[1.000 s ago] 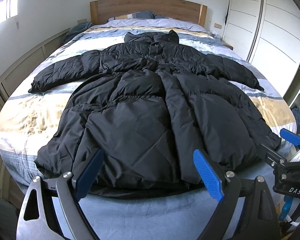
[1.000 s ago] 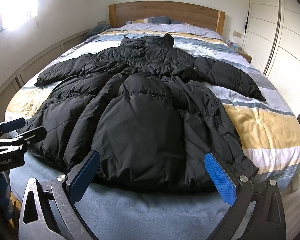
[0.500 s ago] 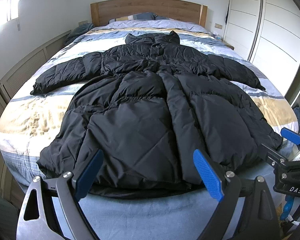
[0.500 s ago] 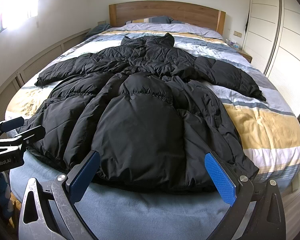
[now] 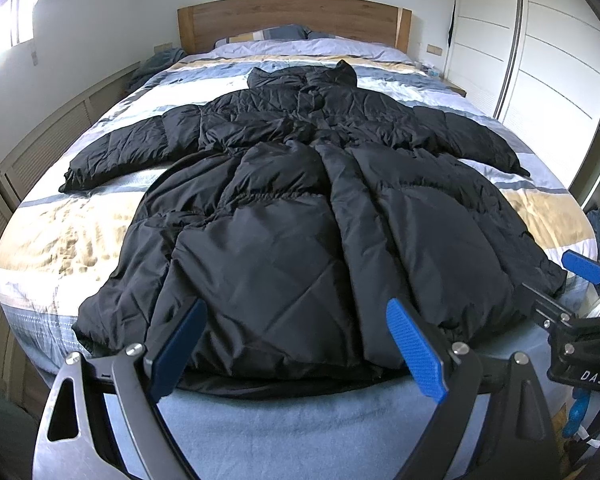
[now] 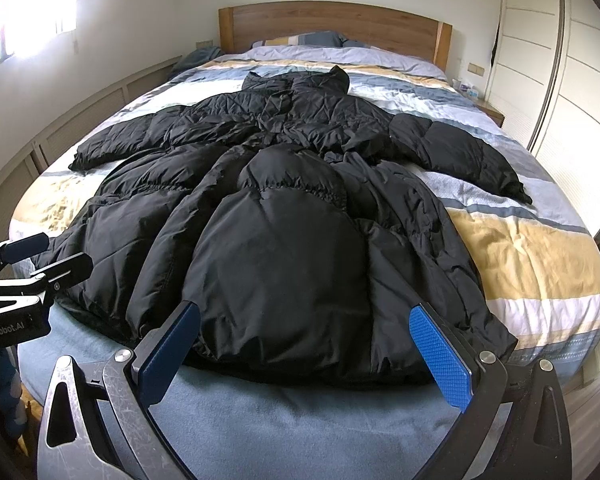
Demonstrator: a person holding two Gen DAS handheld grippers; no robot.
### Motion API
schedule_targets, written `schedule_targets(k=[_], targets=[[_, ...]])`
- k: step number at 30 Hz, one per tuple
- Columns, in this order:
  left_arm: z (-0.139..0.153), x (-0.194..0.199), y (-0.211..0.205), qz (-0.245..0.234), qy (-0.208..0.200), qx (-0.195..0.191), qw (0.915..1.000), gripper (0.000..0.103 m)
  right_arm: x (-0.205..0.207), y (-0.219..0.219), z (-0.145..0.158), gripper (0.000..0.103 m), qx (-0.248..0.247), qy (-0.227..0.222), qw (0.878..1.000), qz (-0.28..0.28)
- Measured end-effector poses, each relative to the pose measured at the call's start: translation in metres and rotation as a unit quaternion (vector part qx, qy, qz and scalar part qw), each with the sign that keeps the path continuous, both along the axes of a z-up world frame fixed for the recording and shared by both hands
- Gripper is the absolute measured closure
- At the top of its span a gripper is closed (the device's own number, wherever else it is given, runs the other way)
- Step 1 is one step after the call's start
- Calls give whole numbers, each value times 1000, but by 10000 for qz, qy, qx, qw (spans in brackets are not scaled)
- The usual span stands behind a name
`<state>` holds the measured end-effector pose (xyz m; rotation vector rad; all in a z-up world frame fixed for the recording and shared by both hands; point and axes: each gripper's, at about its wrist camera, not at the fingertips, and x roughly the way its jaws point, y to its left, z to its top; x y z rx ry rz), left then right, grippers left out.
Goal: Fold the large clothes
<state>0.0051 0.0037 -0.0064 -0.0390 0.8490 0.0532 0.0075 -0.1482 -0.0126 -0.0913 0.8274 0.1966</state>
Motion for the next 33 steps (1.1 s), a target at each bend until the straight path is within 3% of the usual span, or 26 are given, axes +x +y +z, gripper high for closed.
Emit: schedule_targets(k=[33], targets=[[-5, 6, -3, -93, 86, 56, 9999, 11, 6, -3, -3, 1, 20, 78, 10000, -23]])
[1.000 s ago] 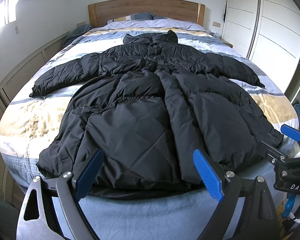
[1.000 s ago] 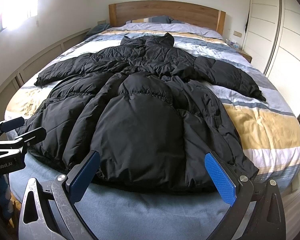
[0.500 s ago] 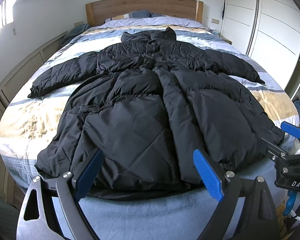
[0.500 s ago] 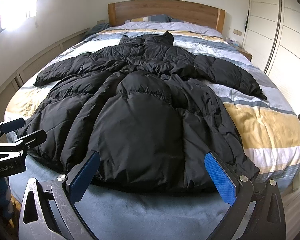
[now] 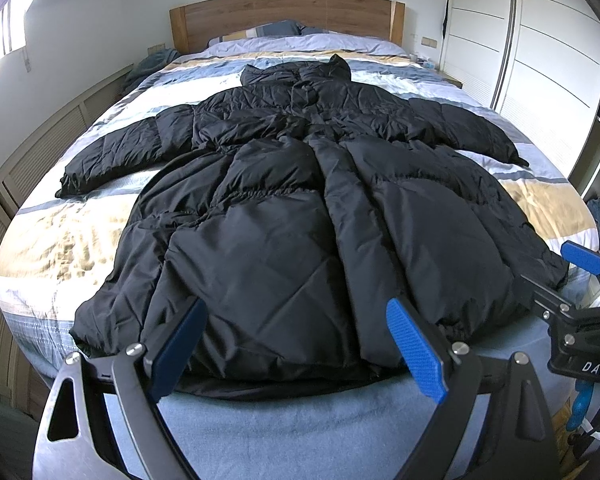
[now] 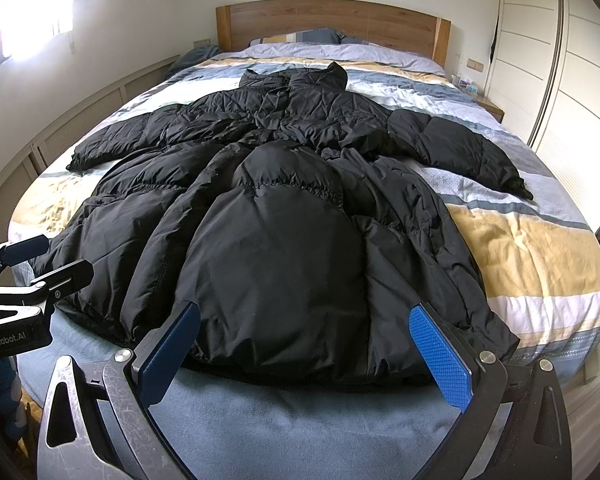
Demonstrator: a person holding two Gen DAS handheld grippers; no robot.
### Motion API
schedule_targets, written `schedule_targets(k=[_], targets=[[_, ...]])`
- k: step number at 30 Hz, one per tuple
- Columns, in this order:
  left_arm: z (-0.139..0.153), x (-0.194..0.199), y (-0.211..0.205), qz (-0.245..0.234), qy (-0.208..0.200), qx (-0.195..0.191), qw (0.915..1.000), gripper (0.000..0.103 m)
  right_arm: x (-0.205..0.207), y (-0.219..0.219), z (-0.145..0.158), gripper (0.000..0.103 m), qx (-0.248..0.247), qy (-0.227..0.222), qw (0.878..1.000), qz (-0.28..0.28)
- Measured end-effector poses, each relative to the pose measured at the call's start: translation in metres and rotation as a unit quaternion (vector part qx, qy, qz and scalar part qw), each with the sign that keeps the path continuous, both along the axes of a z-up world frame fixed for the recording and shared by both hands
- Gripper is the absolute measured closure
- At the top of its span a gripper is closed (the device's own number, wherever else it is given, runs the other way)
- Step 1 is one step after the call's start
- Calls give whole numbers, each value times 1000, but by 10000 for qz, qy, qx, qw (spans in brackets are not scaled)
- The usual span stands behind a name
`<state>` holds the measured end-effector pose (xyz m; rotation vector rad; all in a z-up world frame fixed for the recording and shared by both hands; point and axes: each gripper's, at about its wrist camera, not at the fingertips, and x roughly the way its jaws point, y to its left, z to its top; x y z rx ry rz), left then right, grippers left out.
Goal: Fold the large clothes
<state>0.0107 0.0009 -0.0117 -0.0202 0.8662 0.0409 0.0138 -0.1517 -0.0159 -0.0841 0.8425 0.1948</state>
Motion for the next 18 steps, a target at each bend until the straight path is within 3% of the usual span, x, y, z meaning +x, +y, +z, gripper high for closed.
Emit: schedule_targets(k=[18], targets=[[0, 0, -1, 2, -11, 23, 10000, 11, 0, 1, -1, 1, 6, 9, 10000, -6]])
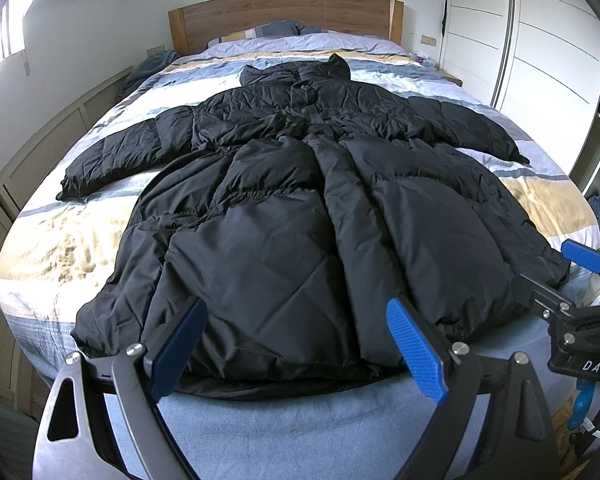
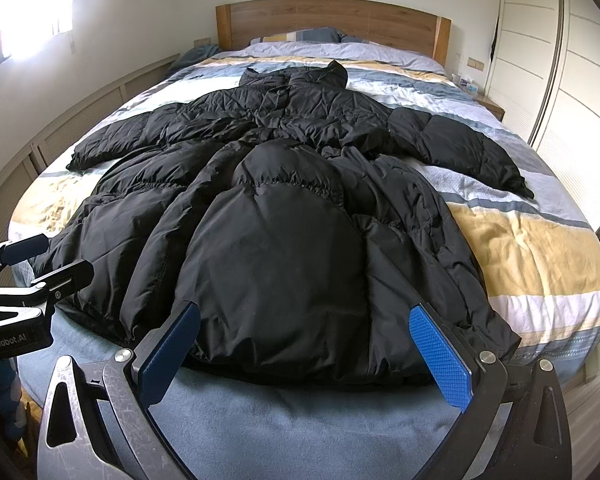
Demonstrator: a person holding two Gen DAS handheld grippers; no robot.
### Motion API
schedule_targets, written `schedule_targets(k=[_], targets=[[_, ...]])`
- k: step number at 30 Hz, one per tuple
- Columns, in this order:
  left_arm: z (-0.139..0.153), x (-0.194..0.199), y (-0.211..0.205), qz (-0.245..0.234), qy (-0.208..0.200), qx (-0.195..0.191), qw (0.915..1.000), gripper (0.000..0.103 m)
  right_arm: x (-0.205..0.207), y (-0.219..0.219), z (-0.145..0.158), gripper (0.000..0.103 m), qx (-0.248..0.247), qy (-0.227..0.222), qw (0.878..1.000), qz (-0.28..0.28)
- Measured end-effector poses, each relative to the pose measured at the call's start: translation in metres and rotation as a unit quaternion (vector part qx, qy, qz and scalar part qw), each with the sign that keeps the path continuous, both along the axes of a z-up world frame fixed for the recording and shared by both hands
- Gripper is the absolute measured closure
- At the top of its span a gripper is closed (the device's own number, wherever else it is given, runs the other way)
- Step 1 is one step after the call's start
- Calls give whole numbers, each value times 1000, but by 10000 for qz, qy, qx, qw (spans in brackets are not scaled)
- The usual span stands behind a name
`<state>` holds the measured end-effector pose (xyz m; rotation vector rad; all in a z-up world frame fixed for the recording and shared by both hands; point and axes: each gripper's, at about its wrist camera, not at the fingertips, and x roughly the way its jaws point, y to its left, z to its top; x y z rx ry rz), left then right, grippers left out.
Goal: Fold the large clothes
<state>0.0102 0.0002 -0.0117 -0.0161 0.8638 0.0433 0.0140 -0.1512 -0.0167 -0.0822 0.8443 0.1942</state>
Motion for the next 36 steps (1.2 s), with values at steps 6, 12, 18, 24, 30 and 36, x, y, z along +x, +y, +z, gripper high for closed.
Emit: schedule_targets(k=[6, 12, 18, 24, 30, 36], targets=[[0, 0, -1, -6, -1, -4, 10000, 11, 0, 0, -1, 0, -28, -3, 10000, 20], [0, -1, -1, -4, -7, -8, 10000, 11, 0, 0, 0, 1, -40, -2, 10000, 21], [0, -1, 0, -5, -13, 1, 10000, 11, 0, 1, 0, 1, -33, 3, 10000, 10], [2, 1, 2, 0, 12, 19, 10000, 11, 2, -5, -2, 1, -23, 18, 10000, -65], [3, 6, 4, -1, 25, 59, 10000, 11, 7, -6, 0, 0, -26, 54, 9999, -87], [4, 19, 8, 40, 59, 169, 9998, 11, 18, -13, 7, 1, 67, 61, 9999, -138]])
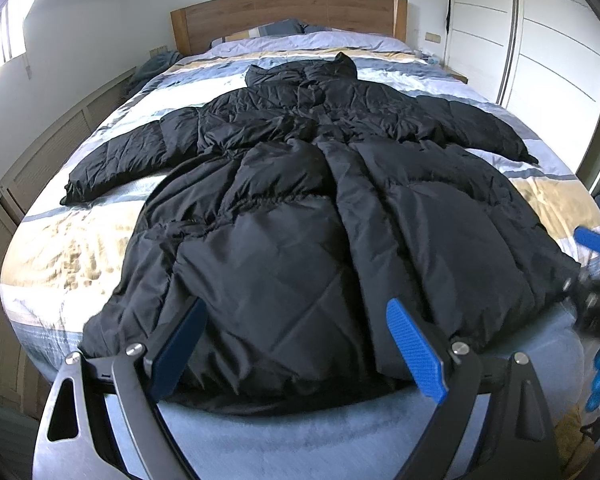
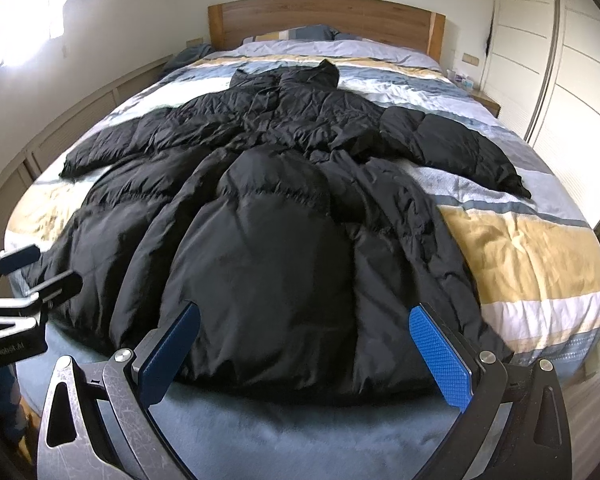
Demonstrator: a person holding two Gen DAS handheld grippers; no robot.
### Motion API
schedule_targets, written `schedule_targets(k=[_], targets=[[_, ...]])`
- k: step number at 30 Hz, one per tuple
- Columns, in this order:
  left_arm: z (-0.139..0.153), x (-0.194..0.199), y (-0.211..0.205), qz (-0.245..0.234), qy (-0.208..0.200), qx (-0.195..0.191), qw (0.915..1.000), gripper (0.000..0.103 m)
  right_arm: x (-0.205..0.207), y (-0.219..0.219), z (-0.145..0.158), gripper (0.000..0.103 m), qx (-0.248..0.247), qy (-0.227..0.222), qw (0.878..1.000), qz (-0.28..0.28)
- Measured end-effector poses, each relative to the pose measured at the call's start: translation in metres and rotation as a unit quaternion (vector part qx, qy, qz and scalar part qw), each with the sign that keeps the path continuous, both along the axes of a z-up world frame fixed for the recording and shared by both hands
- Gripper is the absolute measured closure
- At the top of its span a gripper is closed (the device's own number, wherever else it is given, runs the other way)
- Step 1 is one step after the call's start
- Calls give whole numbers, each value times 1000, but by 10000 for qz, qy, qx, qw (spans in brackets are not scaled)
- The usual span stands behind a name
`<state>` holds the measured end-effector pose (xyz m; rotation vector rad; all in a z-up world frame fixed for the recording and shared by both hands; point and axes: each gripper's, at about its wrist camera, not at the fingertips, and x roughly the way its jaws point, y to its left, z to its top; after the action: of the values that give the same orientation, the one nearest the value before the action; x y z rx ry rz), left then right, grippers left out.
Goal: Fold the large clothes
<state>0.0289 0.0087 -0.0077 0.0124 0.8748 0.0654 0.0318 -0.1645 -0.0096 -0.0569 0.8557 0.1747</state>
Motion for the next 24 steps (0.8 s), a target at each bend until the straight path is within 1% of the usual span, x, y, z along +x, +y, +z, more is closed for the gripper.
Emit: schedule_targets(k=[3, 6, 8, 10, 11, 13, 15, 16, 18, 19, 22, 24], targets=[[8, 15, 7, 66, -47, 63, 9999, 11, 22, -17, 16, 1, 173, -98, 9996, -192], [21, 41, 17, 197, -188, 259, 9993, 11, 57, -43, 38, 1, 518, -218, 9970, -534], [29, 61, 24, 296, -248, 372, 9986, 11, 83, -60, 49, 0, 628, -253, 9947, -773], [36, 85, 32, 398, -296, 497, 9975, 11, 113, -80, 55, 1, 809, -238, 9909, -1047], [39, 95, 36, 443, -319, 552, 9970, 11, 130, -92, 56, 1, 975, -214, 9879, -1191], [44, 122, 46, 548, -337, 645, 9958, 11, 160, -114, 53, 1, 1222, -127, 9816, -1465], [45, 144, 54, 634, -314, 707, 9950, 11, 190, -137, 45, 1, 1441, -52, 9735, -1776], [44, 158, 58, 682, -291, 760, 9943, 11, 208, -153, 38, 1, 1601, 0, 9670, -1980], [41, 179, 63, 760, -223, 814, 9935, 11, 231, -174, 24, 1, 1821, 87, 9563, -2285], [39, 191, 67, 797, -176, 823, 9933, 11, 246, -191, 12, 1, 2027, 166, 9465, -2505], [28, 221, 74, 895, -37, 875, 9921, 11, 278, -227, -24, 0, 2366, 407, 9214, -3056], [19, 237, 77, 945, 64, 879, 9916, 11, 293, -245, -48, 0, 2564, 566, 9069, -3296]])
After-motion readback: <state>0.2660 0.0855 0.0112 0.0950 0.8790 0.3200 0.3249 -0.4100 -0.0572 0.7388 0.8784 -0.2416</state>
